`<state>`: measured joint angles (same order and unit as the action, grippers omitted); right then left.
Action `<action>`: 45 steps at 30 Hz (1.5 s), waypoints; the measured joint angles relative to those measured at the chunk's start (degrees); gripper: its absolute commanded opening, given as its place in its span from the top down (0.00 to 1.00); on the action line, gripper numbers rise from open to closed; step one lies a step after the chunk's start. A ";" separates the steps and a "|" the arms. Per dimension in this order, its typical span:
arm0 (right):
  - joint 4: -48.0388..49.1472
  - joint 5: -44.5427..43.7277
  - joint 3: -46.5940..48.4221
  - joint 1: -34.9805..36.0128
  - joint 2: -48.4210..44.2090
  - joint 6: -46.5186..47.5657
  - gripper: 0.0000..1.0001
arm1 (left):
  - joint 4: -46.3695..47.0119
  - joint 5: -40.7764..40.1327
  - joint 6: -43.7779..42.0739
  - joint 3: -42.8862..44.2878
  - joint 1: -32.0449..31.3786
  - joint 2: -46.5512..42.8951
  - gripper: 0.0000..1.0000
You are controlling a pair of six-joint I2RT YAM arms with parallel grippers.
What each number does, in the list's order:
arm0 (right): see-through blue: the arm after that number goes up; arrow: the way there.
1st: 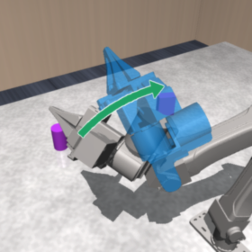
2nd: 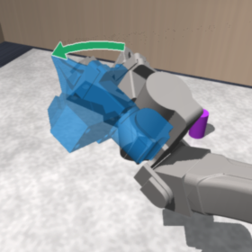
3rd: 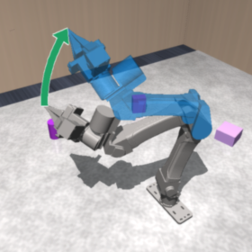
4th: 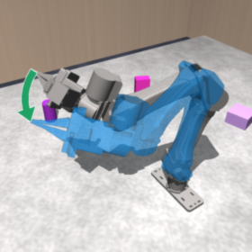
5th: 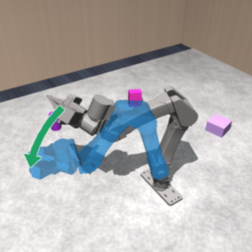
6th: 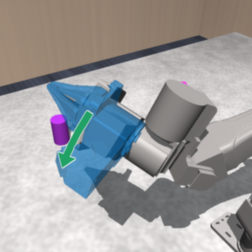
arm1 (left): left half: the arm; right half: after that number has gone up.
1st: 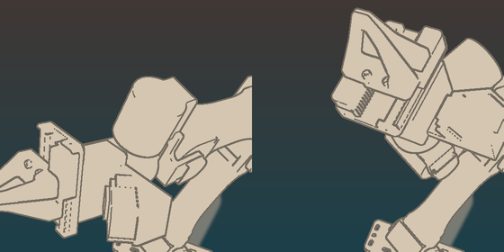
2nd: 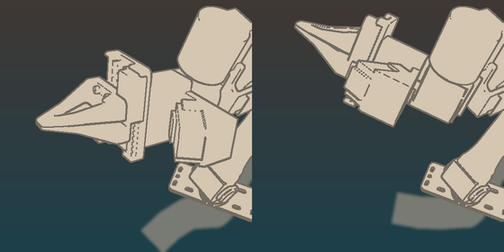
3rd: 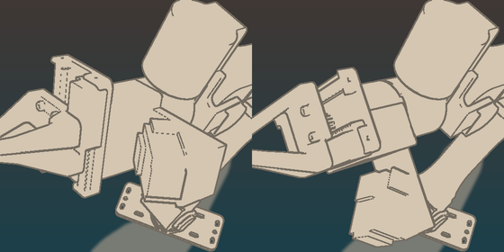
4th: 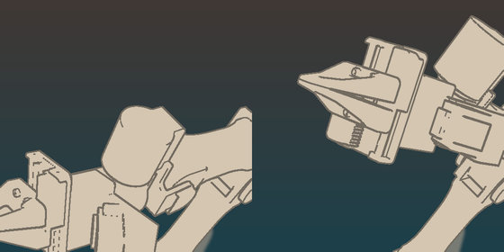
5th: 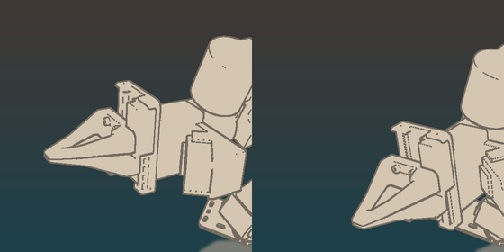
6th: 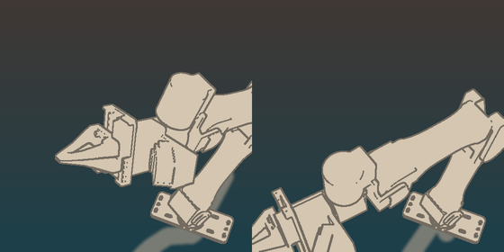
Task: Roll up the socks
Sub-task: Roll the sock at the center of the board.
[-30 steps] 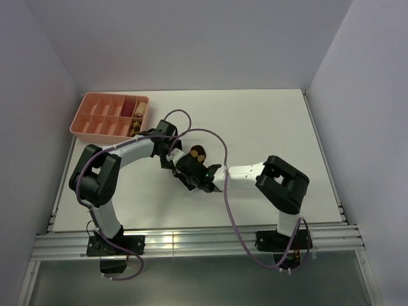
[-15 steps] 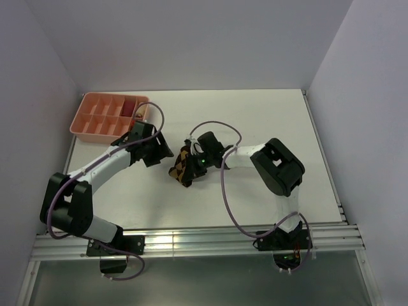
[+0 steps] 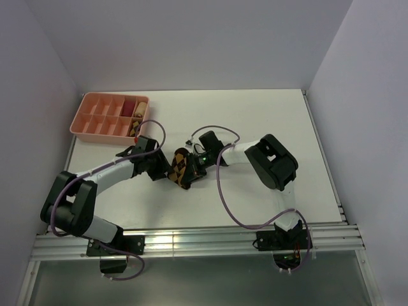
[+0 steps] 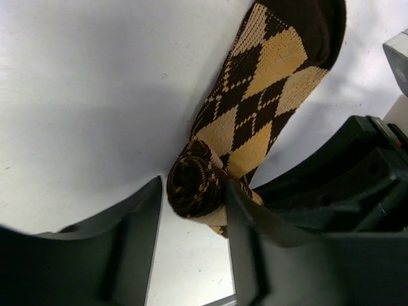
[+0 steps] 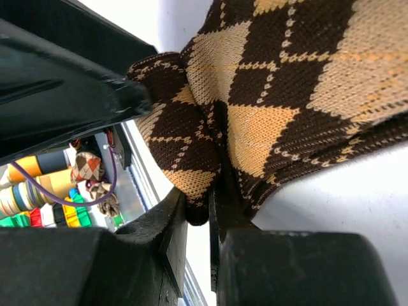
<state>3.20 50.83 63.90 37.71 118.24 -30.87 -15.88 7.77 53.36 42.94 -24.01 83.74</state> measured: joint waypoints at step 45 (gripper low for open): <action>-10.03 -66.49 -5.03 21.33 -22.62 26.73 0.43 | -2.60 1.84 -18.25 22.36 -8.04 22.01 0.75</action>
<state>-6.83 -15.66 58.87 59.05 95.61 -4.14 -18.48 9.61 35.11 65.30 -32.05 105.75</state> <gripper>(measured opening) 0.579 0.260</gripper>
